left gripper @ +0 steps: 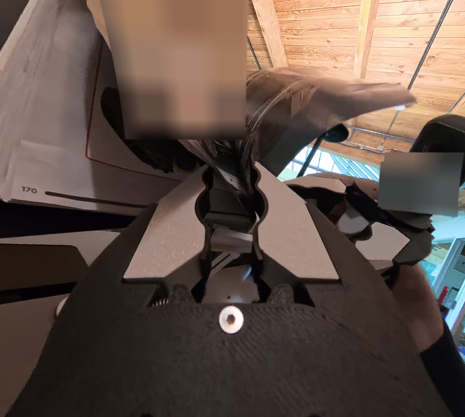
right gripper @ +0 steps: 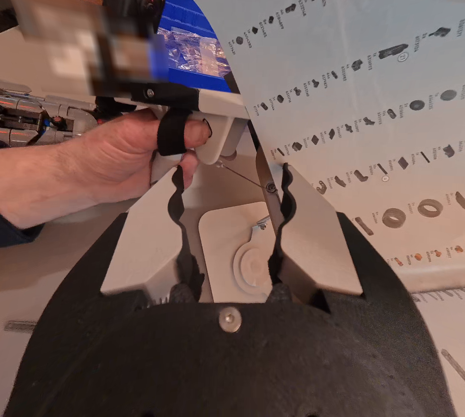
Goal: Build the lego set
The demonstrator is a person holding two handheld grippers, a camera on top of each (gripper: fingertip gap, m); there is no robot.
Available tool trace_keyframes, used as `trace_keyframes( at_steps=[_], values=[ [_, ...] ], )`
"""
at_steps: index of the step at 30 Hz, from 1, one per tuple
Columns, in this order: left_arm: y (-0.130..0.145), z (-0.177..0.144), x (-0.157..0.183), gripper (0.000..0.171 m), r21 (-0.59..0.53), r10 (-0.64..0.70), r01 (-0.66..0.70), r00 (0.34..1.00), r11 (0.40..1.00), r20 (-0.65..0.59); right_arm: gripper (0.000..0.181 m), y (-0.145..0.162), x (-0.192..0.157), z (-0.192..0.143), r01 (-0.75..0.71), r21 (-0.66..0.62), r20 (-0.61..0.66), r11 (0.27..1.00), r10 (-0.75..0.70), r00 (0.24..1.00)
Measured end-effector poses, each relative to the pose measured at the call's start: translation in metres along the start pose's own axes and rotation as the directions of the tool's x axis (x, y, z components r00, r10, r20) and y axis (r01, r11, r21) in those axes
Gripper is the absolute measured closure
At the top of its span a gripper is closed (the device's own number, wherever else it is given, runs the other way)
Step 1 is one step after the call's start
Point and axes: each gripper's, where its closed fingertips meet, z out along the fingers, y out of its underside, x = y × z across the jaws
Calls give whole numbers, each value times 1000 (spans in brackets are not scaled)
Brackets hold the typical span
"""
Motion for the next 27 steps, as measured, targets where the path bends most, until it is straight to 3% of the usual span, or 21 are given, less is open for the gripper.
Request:
trace_keyframes(
  at_steps=[4, 9, 19, 22, 27],
  values=[
    [2, 2, 4, 138, -1, -19, 19, 999, 1000, -32, 106, 1, -13, -8, 28, -40, -7, 999, -28, 1000],
    [4, 2, 3, 134, 8, -67, 68, 997, 998, -42, 109, 15, -26, -22, -54, -9, -37, 998, 54, 998],
    [-5, -4, 0, 137, 29, -80, 81, 996, 996, -30, 114, 56, -36, -47, -112, 96, -260, 989, 134, 956],
    [-7, -5, 2, 136, 30, -62, 63, 998, 998, -33, 114, 73, -54, -38, -191, 161, -239, 968, 226, 944],
    [-8, -7, 4, 130, 47, -44, 47, 997, 998, -59, 113, 105, -67, -19, -119, 66, -271, 991, 132, 953]
  ],
)
